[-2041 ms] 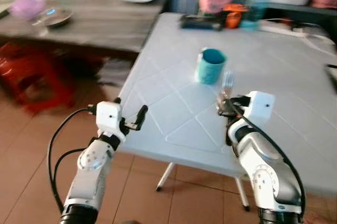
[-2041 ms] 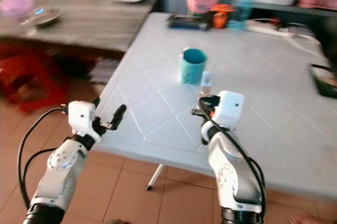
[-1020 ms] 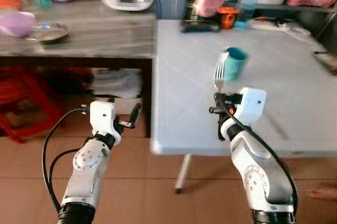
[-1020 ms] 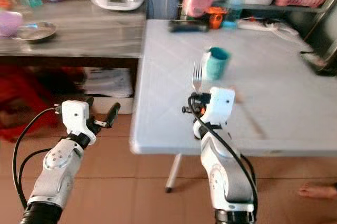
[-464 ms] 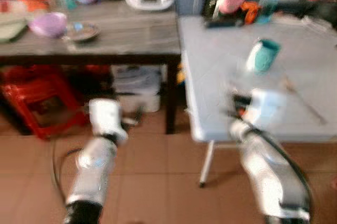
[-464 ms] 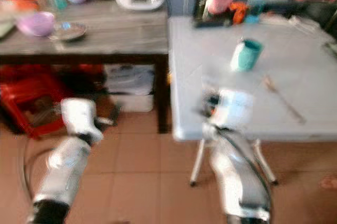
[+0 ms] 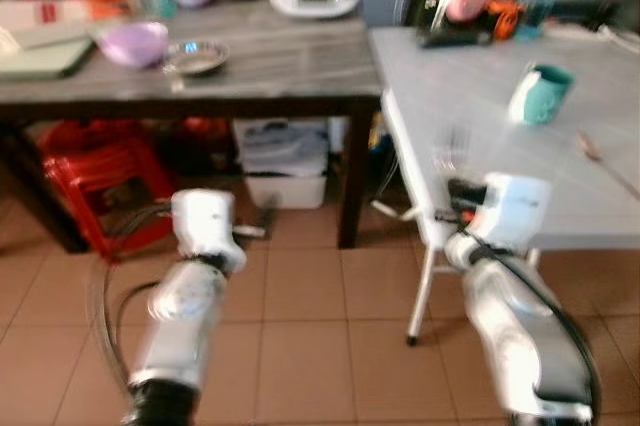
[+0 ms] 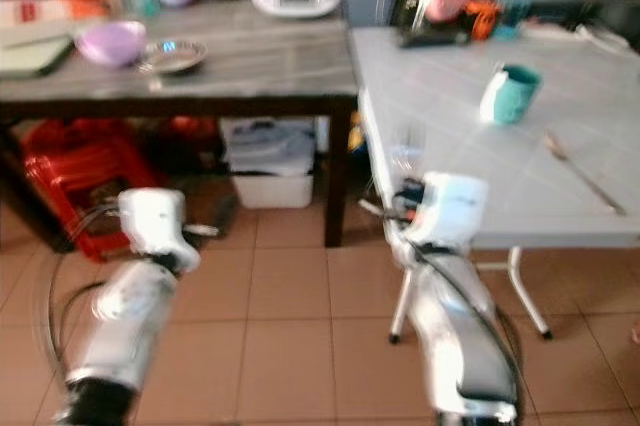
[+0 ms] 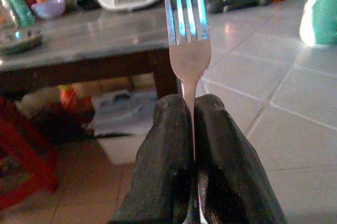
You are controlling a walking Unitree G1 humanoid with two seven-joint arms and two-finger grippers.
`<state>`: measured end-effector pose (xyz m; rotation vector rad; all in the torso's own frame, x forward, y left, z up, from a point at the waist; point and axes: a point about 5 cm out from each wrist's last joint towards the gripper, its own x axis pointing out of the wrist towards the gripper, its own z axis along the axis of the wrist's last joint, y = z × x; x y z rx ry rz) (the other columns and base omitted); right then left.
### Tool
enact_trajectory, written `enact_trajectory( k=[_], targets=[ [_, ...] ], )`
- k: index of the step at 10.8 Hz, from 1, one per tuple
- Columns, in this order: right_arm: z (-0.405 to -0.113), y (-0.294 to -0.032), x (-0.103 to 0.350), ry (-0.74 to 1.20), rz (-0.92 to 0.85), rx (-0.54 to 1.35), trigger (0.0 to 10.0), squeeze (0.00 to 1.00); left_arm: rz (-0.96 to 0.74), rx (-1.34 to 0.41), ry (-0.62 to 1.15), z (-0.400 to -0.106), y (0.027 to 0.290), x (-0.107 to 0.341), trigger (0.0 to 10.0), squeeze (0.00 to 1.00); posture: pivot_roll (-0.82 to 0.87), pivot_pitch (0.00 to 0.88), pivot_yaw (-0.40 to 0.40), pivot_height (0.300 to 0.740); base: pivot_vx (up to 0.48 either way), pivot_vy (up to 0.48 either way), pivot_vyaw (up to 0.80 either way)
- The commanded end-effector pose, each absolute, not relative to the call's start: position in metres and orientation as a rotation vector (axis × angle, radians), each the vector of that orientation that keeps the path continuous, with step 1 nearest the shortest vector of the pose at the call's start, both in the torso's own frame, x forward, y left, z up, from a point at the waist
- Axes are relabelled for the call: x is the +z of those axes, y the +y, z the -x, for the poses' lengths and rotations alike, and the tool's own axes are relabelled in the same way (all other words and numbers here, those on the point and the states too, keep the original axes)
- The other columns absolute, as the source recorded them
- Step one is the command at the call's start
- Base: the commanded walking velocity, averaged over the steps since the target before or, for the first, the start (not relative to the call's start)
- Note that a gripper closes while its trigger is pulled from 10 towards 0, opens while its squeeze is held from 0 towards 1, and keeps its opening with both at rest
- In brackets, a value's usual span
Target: Setting the table
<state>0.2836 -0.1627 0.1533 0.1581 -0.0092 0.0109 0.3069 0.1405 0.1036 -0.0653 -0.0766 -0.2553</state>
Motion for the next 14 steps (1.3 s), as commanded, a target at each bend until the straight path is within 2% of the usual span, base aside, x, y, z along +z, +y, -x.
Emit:
enact_trajectory(
  k=[1, 6, 14],
  targets=[
    [-0.284, -0.1569, 0.1578, -0.036, -0.169, 0.03, 10.0, 0.0, 0.042, -0.23, -0.082, -0.3081, 0.1508, 0.1052, 10.0, 0.0, 0.05, 0.066, -0.018, 0.74, 0.0, 0.416, 0.0],
    [-0.2817, -0.1571, 0.1577, -0.047, -0.171, 0.029, 10.0, 0.0, 0.028, -0.217, -0.079, -0.3092, 0.1529, 0.105, 10.0, 0.0, 0.05, 0.069, -0.012, 0.74, 0.0, 0.405, 0.48],
    [-0.2821, -0.1543, 0.159, -0.067, -0.142, 0.041, 10.0, 0.0, 0.067, -0.299, -0.109, -0.3075, 0.148, 0.1101, 10.0, 0.0, 0.05, 0.062, -0.012, 0.74, 0.032, 0.0, 0.0]
  ],
)
